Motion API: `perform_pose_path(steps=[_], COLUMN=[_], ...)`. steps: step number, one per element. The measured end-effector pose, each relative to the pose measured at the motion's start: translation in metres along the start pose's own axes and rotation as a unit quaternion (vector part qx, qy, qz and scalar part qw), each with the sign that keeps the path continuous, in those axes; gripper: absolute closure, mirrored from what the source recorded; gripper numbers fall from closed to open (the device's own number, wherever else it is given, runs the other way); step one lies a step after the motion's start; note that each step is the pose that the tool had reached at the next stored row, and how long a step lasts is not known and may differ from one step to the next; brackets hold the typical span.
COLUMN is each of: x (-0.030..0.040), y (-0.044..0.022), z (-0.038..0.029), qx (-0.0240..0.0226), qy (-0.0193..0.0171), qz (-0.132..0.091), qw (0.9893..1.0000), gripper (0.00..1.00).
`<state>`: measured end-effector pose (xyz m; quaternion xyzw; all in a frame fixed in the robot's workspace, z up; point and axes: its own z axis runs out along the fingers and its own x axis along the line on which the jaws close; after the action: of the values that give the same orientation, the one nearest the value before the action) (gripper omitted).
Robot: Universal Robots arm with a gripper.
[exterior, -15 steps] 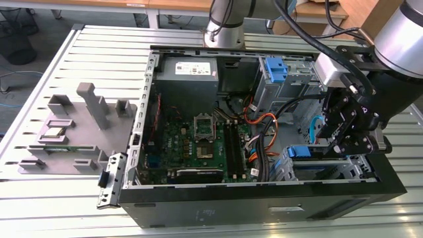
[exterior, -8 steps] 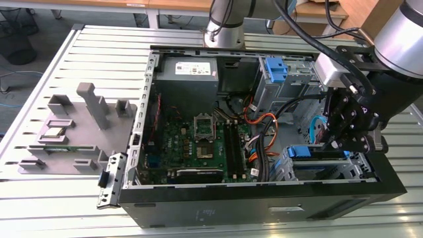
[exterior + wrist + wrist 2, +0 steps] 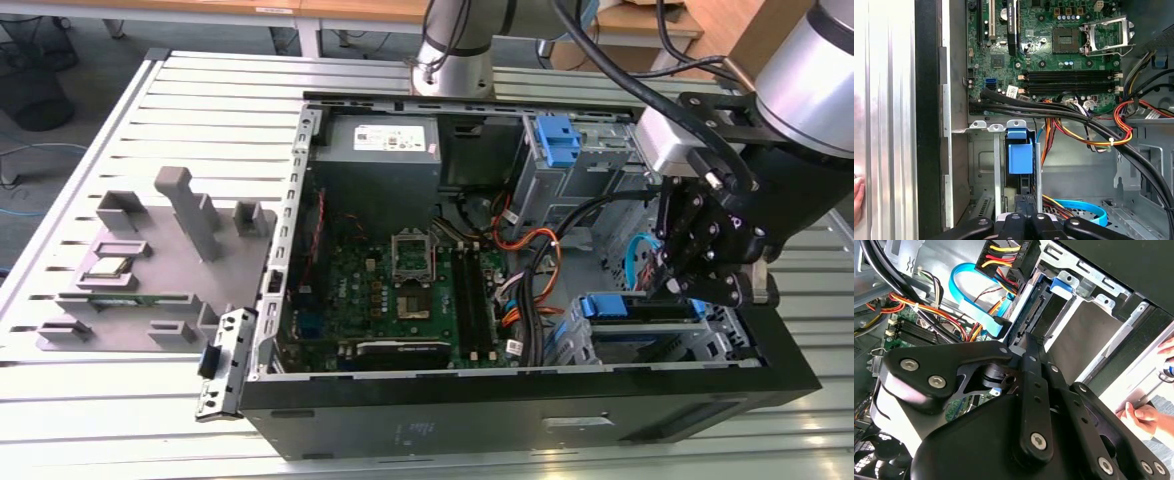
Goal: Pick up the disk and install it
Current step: 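Insert the disk into the insertion slot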
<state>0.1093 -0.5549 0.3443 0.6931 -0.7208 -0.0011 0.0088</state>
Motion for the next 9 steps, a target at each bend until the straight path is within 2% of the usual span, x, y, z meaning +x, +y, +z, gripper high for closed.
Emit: perform_pose_path(steps=[3, 9], x=[0.0001, 0.0007], y=[0.0, -0.0001], z=[0.0005, 0.0053], qx=[0.0, 0.0002], qy=[-0.0002, 0.0004], qz=[-0.001, -0.016], qw=[1.0, 0.9999], gripper=[0.9, 0.9])
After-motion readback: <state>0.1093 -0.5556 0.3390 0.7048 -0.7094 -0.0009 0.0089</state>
